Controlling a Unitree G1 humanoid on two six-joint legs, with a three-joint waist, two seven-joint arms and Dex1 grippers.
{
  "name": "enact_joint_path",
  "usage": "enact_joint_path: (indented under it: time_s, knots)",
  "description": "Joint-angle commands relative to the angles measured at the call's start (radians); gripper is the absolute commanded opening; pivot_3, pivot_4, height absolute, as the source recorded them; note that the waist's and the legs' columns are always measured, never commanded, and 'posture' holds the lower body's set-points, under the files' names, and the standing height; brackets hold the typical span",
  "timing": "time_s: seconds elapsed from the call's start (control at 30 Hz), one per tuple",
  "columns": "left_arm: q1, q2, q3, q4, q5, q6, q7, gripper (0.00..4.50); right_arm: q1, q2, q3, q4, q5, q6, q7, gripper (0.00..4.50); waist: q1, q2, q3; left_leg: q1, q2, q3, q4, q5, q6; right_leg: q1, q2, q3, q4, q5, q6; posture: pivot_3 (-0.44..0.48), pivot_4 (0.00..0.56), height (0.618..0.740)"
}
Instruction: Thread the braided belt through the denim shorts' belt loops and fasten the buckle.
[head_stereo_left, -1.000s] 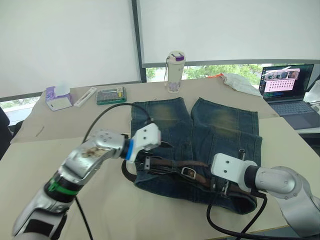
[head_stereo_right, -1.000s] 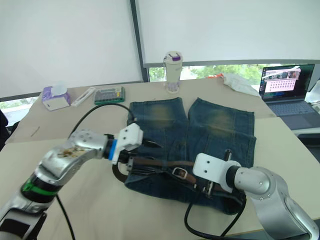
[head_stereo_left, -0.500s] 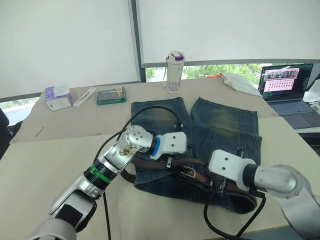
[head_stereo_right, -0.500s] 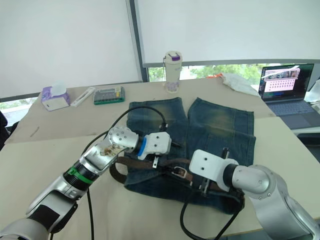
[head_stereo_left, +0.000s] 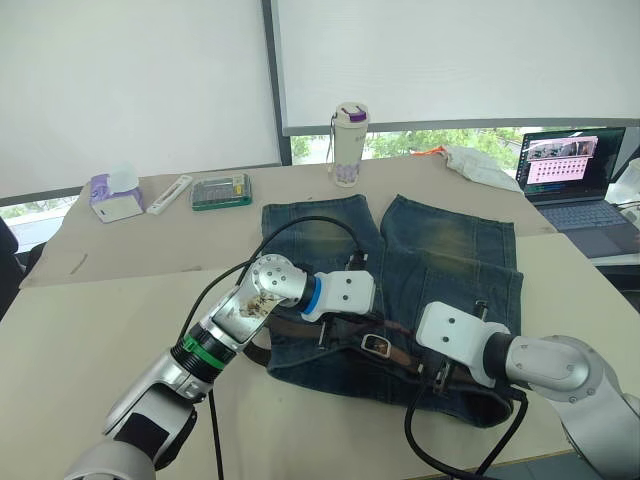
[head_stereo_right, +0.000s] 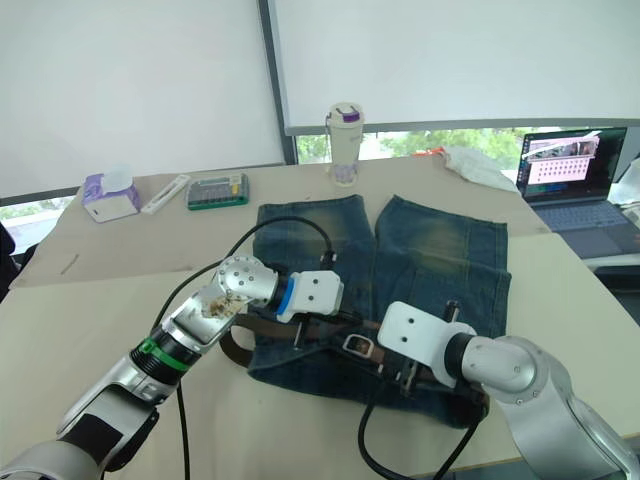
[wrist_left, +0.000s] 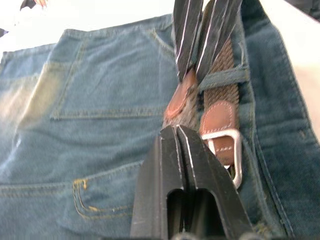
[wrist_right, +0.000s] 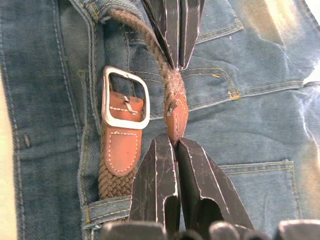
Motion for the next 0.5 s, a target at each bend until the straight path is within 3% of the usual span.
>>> enact_joint_path:
  time_s: [0.03,0.13,0.23,0.4,0.5]
  knots:
    - [0.009,0.001,0.011,-0.004,0.026,-0.029,0.003,0.03,-0.034,-0.002,-0.026,-0.043,0.020,0.006,-0.013,0.00,0.000,0.000,0.000,0.000,0.000,0.000,0.001,0.000,0.000,0.000,0.000,0.000,0.000,0.000,0.000,0.000,0.150,0.740]
    - [0.015,-0.016,0.051,-0.038,-0.041,0.041,-0.013,0.03,-0.041,-0.003,-0.026,-0.041,0.029,0.013,-0.015,0.00,0.001,0.001,0.000,-0.001,0.000,0.000,0.003,-0.001,0.001,0.000,0.000,0.000,0.001,0.000,0.000,0.000,0.150,0.740]
    - [0.005,-0.014,0.081,-0.061,-0.079,0.087,-0.033,0.74,-0.042,-0.008,-0.025,-0.038,0.037,0.019,-0.018,0.00,0.000,0.001,0.000,-0.002,0.000,0.000,0.005,-0.001,0.002,0.000,0.000,0.000,0.002,0.000,0.000,0.000,0.150,0.740]
    - [0.001,-0.014,0.084,-0.079,-0.080,0.123,-0.042,2.42,-0.061,0.018,-0.028,-0.023,0.053,0.031,-0.031,0.00,0.000,0.001,-0.001,-0.001,-0.001,0.000,0.005,-0.001,0.002,0.000,0.000,0.000,0.003,0.000,0.001,0.000,0.150,0.740]
    - [-0.001,-0.011,0.070,-0.073,-0.045,0.097,-0.037,2.42,-0.093,0.039,-0.033,-0.017,0.073,0.047,-0.036,0.00,-0.003,0.002,-0.001,-0.001,-0.001,0.000,0.005,-0.001,0.002,0.000,0.000,0.000,0.004,0.000,0.001,0.000,0.150,0.740]
